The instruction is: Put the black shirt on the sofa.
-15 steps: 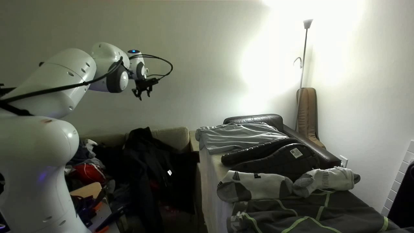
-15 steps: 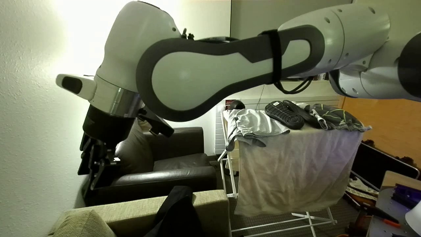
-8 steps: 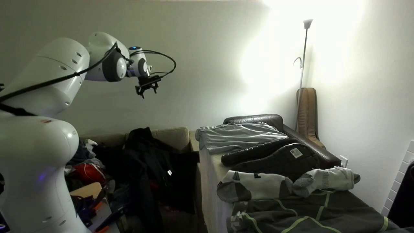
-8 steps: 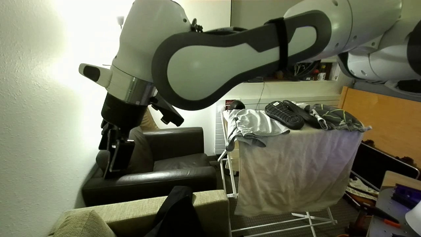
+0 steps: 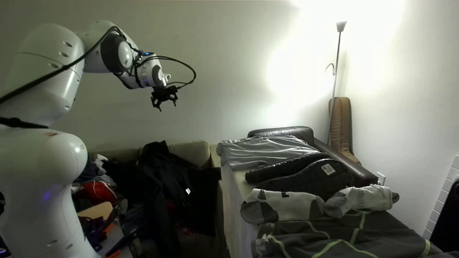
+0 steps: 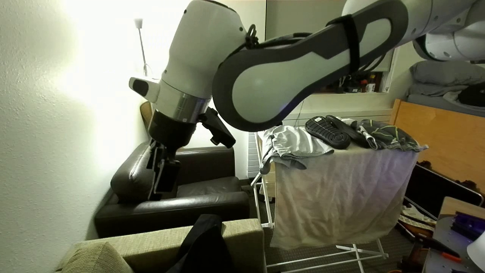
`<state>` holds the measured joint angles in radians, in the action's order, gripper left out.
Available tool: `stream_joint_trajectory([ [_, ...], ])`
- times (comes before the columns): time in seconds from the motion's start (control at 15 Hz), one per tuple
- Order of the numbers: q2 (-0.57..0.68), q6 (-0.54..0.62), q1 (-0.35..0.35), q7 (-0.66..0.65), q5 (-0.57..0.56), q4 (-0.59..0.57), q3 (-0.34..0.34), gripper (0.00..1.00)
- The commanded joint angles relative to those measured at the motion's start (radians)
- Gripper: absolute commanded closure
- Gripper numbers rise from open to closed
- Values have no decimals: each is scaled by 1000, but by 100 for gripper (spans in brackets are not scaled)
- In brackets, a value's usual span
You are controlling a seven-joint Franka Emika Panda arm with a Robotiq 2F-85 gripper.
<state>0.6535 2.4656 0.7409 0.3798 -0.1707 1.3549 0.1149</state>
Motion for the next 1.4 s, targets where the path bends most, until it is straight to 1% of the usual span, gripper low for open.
stream_joint_trajectory([
  [0.0,-148,74,15,-95,-28,240,-40,0],
  [0.2,-208,95,25,-139,-30,348,-63,0],
  [0.27,-219,90,-19,-176,-79,369,-11,0],
  [0.53,-271,72,-32,-261,-146,452,7,0],
  [0.8,-324,62,-34,-357,-211,520,4,0],
  [1.0,-370,62,-44,-429,-244,573,4,0],
  [1.13,-401,65,-61,-448,-243,609,16,0],
  [1.2,-410,75,-72,-434,-239,624,29,0],
  [1.27,-344,45,-79,-414,-230,540,40,0],
  [1.33,-358,45,-88,-414,-229,555,48,0],
])
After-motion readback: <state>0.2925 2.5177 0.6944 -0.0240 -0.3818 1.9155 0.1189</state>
